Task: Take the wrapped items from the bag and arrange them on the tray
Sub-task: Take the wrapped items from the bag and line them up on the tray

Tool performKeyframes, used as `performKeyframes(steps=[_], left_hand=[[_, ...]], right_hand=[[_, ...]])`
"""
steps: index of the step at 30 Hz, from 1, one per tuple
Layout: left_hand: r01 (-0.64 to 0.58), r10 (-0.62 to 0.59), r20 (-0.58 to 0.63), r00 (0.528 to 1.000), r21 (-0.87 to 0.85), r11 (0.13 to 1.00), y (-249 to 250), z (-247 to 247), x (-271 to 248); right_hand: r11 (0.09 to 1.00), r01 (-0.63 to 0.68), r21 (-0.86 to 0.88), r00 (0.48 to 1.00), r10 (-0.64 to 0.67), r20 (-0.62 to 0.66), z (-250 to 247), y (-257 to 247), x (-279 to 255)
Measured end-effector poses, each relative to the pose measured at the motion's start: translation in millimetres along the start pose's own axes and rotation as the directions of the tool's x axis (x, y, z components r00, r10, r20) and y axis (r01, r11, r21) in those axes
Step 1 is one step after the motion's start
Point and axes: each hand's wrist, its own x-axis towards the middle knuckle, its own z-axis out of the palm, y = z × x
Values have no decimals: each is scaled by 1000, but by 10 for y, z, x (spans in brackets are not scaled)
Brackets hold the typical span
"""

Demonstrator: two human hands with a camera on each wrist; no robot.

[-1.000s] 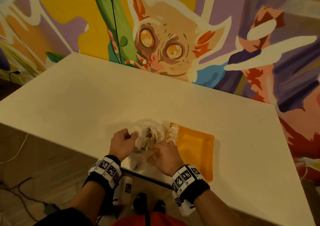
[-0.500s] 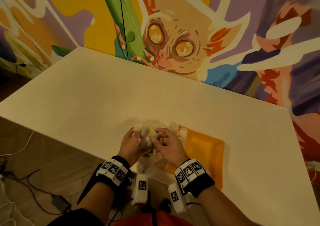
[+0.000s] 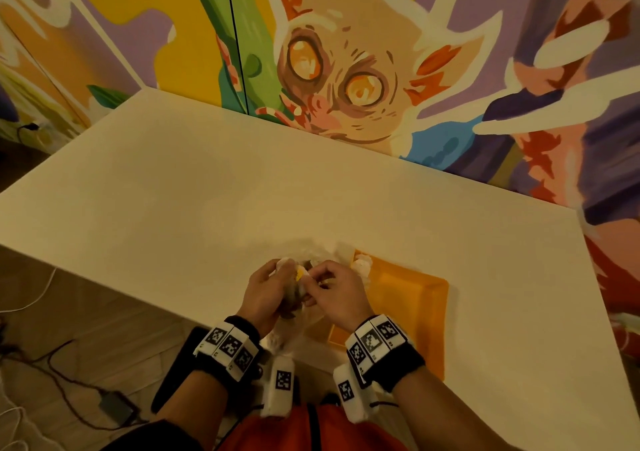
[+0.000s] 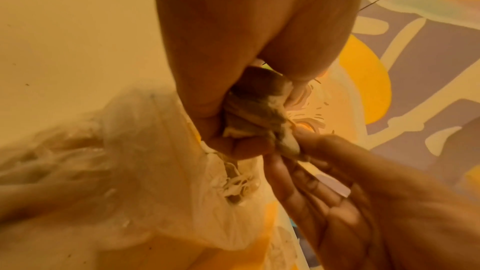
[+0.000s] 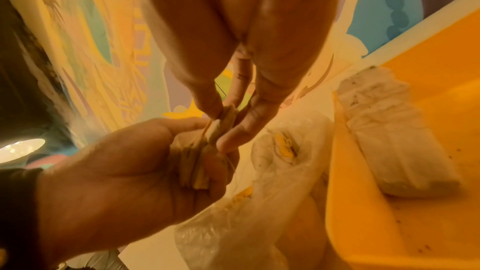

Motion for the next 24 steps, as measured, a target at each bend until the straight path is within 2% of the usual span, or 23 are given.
performKeyframes(steps=[6, 10, 15, 17, 20, 24], left_hand=[[-30, 28, -107, 994, -14, 999, -21, -72, 101], [-72, 76, -49, 996, 74, 995, -28, -49, 75], [-134, 98, 177, 979, 208, 969, 70, 25, -90], [-196, 125, 232, 965, 310, 930, 68, 47, -120], [-263, 182, 225, 957, 413, 872, 44, 84, -102], [-288, 212, 215, 953, 437, 852, 57, 141, -92]], right_hand=[[979, -86, 185, 996, 80, 40, -129, 43, -59], [954, -119, 277, 992, 105, 64, -162, 98, -86], [991, -46, 129, 999, 43, 25, -224, 194, -68], [989, -39, 143, 999, 36, 23, -264, 220, -89], [985, -28, 168, 999, 21, 42, -323, 183, -123], [999, 31, 25, 999, -31, 34, -380, 224, -130]])
